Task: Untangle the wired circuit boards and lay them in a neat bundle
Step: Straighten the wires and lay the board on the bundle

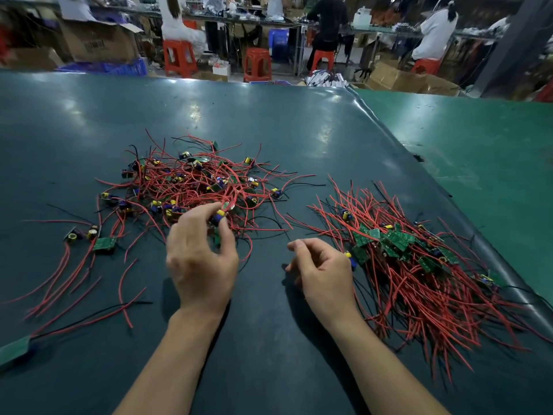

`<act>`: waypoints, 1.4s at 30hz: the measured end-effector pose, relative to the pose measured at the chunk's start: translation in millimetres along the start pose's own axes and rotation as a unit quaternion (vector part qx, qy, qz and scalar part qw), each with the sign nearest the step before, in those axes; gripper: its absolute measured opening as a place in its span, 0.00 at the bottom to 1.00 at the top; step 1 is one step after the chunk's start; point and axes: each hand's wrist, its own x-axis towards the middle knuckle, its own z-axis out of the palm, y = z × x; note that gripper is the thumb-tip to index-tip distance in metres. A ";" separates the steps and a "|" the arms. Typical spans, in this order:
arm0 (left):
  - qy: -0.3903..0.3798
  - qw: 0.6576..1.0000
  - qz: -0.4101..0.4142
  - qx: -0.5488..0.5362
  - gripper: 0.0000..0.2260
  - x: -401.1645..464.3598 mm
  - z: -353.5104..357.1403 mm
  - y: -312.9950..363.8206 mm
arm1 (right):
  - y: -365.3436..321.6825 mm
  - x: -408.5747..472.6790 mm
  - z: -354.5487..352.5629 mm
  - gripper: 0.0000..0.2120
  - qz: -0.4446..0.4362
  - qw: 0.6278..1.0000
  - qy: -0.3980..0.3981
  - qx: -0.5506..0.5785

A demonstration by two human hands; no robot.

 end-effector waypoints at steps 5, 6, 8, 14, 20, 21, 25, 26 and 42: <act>0.022 0.980 0.144 -0.134 0.10 -4.6 -9.5 13.3 | -2.5 -1.7 0.9 0.13 -0.012 0.999 -0.019 0.039; -0.010 0.973 0.163 -0.162 0.11 -9.5 -9.4 19.5 | -4.2 -3.2 0.4 0.16 -0.010 0.998 -0.033 0.062; -0.072 0.959 0.190 -0.197 0.12 -18.9 -5.4 29.8 | -6.7 -5.2 -0.5 0.20 -0.006 0.991 -0.058 0.123; -0.185 0.938 0.082 -0.281 0.08 -26.9 5.3 33.0 | -11.6 -2.5 -6.5 0.05 -0.025 0.982 -0.044 0.180; -0.169 0.920 -0.161 -0.315 0.07 -26.4 9.2 33.4 | -13.0 2.1 -9.3 0.04 -0.007 0.979 -0.024 0.201; -0.202 0.904 -0.215 -0.310 0.07 -25.6 9.9 34.5 | -13.6 2.4 -8.6 0.05 -0.014 0.981 -0.029 0.192; -0.291 0.842 -0.283 -0.355 0.08 -19.7 13.1 31.0 | -14.6 3.5 -9.2 0.07 -0.037 0.985 -0.048 0.159; -0.290 0.832 -0.290 -0.375 0.08 -18.3 13.2 30.3 | -14.7 3.9 -10.3 0.06 -0.035 0.985 -0.051 0.158; -0.157 0.812 -0.384 -0.410 0.02 -16.6 17.8 26.6 | -14.6 8.1 -13.8 0.12 0.048 0.981 -0.093 0.161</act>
